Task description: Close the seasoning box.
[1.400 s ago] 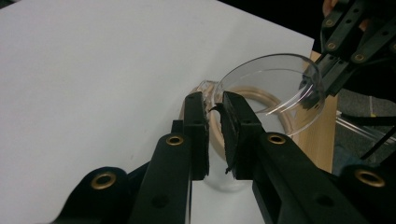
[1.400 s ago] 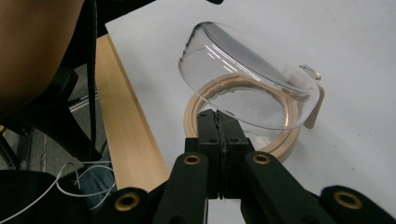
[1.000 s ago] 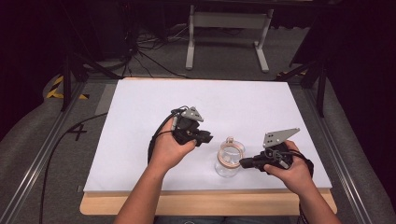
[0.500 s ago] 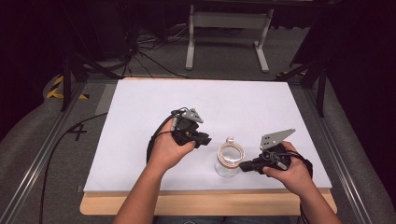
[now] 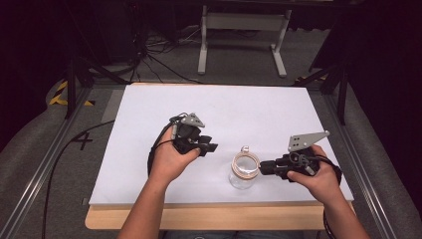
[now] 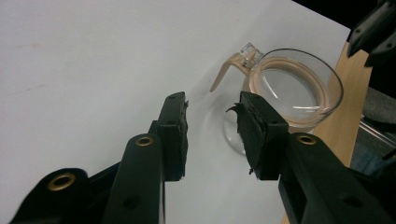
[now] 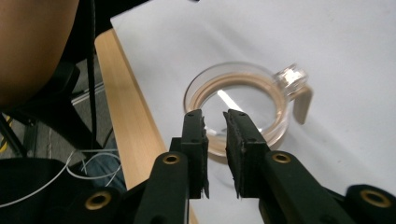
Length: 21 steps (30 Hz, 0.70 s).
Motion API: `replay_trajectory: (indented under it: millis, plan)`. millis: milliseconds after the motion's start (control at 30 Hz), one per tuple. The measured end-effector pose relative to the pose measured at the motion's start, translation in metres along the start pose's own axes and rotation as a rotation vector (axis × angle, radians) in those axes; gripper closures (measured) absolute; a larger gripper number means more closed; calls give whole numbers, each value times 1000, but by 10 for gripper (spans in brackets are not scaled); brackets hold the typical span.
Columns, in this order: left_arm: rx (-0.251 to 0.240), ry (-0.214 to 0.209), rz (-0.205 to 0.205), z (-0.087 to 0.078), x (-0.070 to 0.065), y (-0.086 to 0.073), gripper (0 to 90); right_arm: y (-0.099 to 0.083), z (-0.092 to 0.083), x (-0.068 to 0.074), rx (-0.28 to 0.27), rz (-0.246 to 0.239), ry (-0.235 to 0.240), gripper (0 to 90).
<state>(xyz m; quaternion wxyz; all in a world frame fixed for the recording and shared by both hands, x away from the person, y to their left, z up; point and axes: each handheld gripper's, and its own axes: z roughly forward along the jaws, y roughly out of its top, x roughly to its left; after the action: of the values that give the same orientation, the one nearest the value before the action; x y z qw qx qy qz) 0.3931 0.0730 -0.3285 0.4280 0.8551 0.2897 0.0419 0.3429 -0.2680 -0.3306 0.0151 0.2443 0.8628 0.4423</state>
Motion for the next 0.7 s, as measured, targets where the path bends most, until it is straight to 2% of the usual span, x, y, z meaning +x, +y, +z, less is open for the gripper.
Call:
replay_trajectory:
  millis: [67,100,233,367,533,700]
  plan:
    - [-15,16,-17,-4,2,-5,622,3,-8,-4,-32,4,-11,751]
    - [-5,27,-17,-8,3,-7,616,4,-11,-6,-41,1,-16,747]
    - [-18,61,-46,-19,9,-17,597,8,-22,-16,-75,9,-46,721]
    - [-25,93,-61,-28,16,-24,578,9,-28,-24,-90,13,-78,672]
    - [-32,131,-97,-33,26,-33,554,4,-43,-40,-108,47,-191,608]
    - [-38,168,-113,-30,40,-42,521,-7,-51,-59,-104,52,-299,523]
